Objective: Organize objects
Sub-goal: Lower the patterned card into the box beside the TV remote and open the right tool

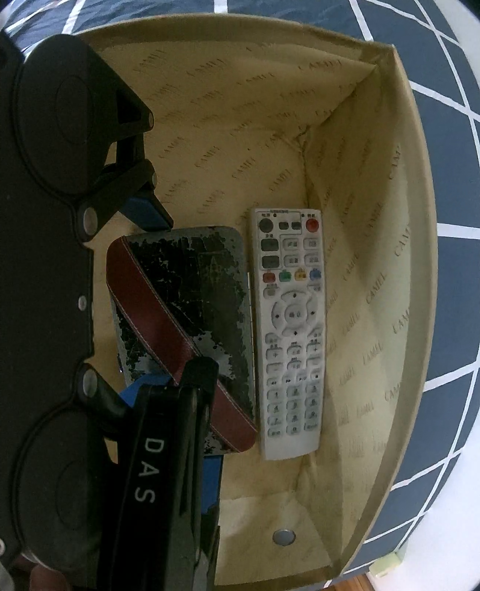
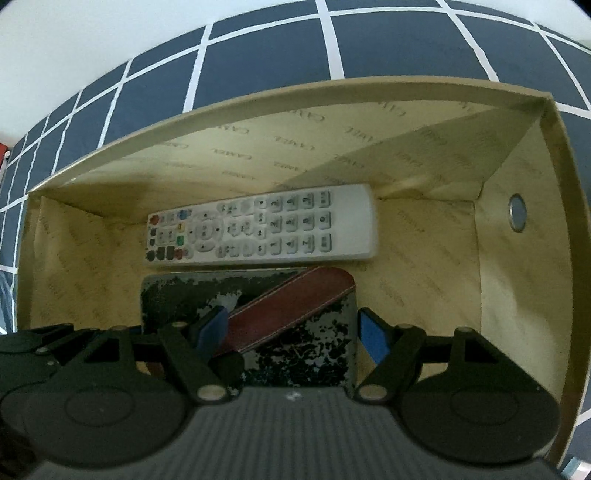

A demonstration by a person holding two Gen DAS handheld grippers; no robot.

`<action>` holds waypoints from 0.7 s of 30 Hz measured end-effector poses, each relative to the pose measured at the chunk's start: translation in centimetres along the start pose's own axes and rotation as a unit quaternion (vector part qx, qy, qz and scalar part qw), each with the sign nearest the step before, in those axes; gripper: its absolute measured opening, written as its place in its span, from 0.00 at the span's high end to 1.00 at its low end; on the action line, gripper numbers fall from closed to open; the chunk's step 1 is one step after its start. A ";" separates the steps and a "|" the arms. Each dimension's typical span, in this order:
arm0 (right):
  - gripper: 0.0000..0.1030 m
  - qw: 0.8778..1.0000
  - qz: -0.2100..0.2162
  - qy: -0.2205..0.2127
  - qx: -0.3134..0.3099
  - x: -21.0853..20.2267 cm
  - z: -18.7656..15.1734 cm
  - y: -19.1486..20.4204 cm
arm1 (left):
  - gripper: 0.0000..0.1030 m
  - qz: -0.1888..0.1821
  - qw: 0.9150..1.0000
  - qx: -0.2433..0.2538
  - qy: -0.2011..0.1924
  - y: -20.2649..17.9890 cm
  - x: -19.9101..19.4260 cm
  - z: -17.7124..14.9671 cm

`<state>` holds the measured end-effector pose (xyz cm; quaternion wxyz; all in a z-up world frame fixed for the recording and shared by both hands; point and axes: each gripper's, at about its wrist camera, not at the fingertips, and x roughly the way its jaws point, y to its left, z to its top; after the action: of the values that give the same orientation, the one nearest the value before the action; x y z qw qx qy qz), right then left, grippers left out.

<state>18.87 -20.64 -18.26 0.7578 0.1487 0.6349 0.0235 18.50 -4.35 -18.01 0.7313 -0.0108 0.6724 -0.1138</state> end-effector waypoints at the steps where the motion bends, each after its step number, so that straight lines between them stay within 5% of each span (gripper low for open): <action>1: 0.27 1.000 -0.001 0.002 0.001 0.1 0.1 0.0 | 0.20 -0.002 1.000 -0.002 0.002 0.1 0.1 0.0; 21: 0.26 1.000 -0.004 -0.007 0.018 -0.8 -0.2 -0.7 | 0.21 0.000 1.000 0.000 -0.004 0.6 -0.6 0.2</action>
<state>18.41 -21.42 -17.71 0.7597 0.1598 0.6303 0.0076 18.75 -3.63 -17.48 0.7337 -0.0113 0.6697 -0.1140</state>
